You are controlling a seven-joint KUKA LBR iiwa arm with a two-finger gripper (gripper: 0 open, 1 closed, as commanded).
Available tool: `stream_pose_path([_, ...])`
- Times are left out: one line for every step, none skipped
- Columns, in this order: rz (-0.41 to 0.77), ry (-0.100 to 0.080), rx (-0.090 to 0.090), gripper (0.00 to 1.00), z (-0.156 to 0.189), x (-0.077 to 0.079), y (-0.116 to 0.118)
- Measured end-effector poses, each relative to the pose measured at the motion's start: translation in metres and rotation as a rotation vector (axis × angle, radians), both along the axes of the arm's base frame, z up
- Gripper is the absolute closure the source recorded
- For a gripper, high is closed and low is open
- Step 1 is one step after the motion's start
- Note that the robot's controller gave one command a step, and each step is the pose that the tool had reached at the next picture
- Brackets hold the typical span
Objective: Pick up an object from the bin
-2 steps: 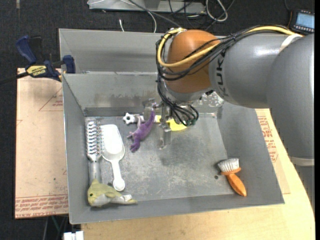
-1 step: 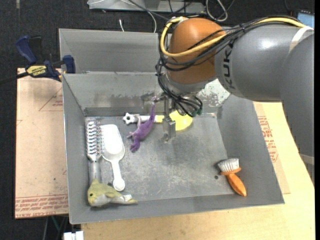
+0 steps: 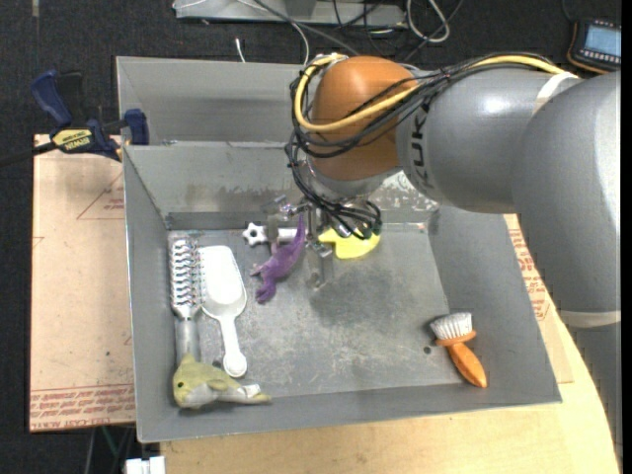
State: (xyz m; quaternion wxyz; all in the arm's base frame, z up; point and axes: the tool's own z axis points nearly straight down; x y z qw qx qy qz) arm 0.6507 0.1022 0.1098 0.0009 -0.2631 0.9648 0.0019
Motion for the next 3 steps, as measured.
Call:
stream_pose_path([0.209,-0.023,0.001,0.00,-0.0385,0.0041,-0.0052])
stream_pose_path([0.138,-0.014,0.002,1.00,-0.0381,0.0040,-0.0024])
stream_pose_path([0.123,-0.012,0.002,1.00,-0.0381,0.0039,-0.0020])
